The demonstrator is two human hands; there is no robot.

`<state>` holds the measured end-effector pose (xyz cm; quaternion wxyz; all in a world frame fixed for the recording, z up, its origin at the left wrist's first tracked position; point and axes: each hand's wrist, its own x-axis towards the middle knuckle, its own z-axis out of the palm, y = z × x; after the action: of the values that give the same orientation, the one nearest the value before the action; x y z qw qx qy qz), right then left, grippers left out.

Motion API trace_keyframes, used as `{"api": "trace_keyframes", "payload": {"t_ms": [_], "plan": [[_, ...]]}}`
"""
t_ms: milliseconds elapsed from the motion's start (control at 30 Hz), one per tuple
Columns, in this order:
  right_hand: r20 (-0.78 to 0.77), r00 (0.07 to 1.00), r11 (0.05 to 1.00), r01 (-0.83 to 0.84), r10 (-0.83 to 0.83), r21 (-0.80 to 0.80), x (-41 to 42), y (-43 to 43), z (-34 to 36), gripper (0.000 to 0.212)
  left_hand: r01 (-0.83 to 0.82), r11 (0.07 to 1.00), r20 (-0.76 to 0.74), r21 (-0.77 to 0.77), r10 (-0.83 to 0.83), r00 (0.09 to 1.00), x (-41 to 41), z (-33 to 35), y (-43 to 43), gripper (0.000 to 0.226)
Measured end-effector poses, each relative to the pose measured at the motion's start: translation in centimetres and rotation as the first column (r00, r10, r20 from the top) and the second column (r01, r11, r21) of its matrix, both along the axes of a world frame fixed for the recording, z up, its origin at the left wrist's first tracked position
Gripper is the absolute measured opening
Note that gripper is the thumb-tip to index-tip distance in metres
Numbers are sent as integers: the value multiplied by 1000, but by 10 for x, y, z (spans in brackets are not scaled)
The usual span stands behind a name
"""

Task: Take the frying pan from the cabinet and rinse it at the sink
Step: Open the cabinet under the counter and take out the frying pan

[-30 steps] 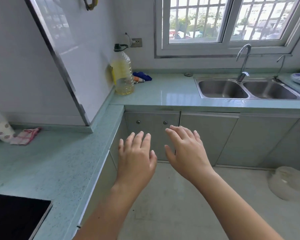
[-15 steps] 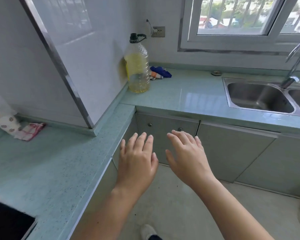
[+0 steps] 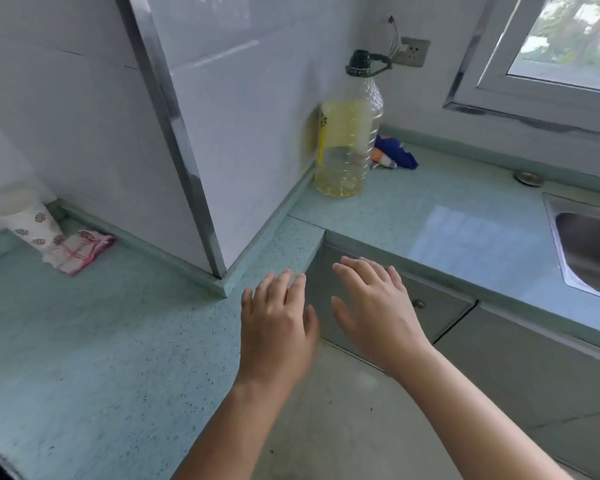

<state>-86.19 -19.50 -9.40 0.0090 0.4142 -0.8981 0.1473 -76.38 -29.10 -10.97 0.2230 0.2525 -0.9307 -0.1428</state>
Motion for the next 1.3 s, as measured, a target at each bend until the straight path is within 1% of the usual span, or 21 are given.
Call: {"api": "trace_keyframes", "payload": {"t_ms": [133, 267, 333, 433, 600, 700, 800, 967, 1033, 1100, 1167, 1233, 1300], "plan": [[-31, 995, 995, -99, 99, 0, -2, -52, -2, 43, -125, 992, 23, 25, 125, 992, 11, -7, -42, 42], [-105, 967, 972, -235, 231, -27, 19, -96, -5, 40, -244, 969, 42, 43, 242, 969, 35, -12, -68, 44], [-89, 942, 945, -328, 325, -21, 33, -116, -9, 40, -321, 946, 47, 37, 319, 947, 49, -16, -77, 45], [-13, 890, 890, -456, 456, -5, 51, -142, -15, 43, -434, 900, 76, 42, 430, 899, 74, -21, -88, 45], [4, 801, 801, -599, 599, -6, 75, -171, -24, 42, -594, 805, 104, 8, 590, 801, 107, -25, -95, 45], [33, 728, 727, -686, 685, 31, 87, -183, -30, 45, -666, 745, 133, -12, 662, 738, 120, -27, -91, 47], [48, 647, 648, -762, 761, 16, 94, -189, -35, 45, -742, 670, 156, -33, 737, 658, 129, -29, -84, 45], [76, 459, 460, -888, 885, -4, 96, -198, -39, 43, -863, 503, 192, -38, 851, 488, 131, -30, -61, 45], [110, 388, 390, -921, 915, 0, 94, -201, -42, 44, -882, 469, 199, -40, 869, 453, 127, -31, -53, 44], [141, 336, 338, -941, 931, 8, 90, -202, -46, 45, -900, 433, 207, -41, 885, 417, 121, -33, -46, 42], [167, 294, 294, -955, 941, 27, 83, -200, -54, 46, -923, 384, 209, -10, 904, 374, 112, -39, -38, 41], [193, 268, 264, -963, 944, 49, 73, -195, -64, 47, -940, 335, 219, 70, 914, 342, 100, -48, -26, 42], [221, 248, 233, -968, 943, 92, 60, -189, -76, 48, -947, 275, 266, 166, 912, 312, 89, -60, -12, 44]]}}
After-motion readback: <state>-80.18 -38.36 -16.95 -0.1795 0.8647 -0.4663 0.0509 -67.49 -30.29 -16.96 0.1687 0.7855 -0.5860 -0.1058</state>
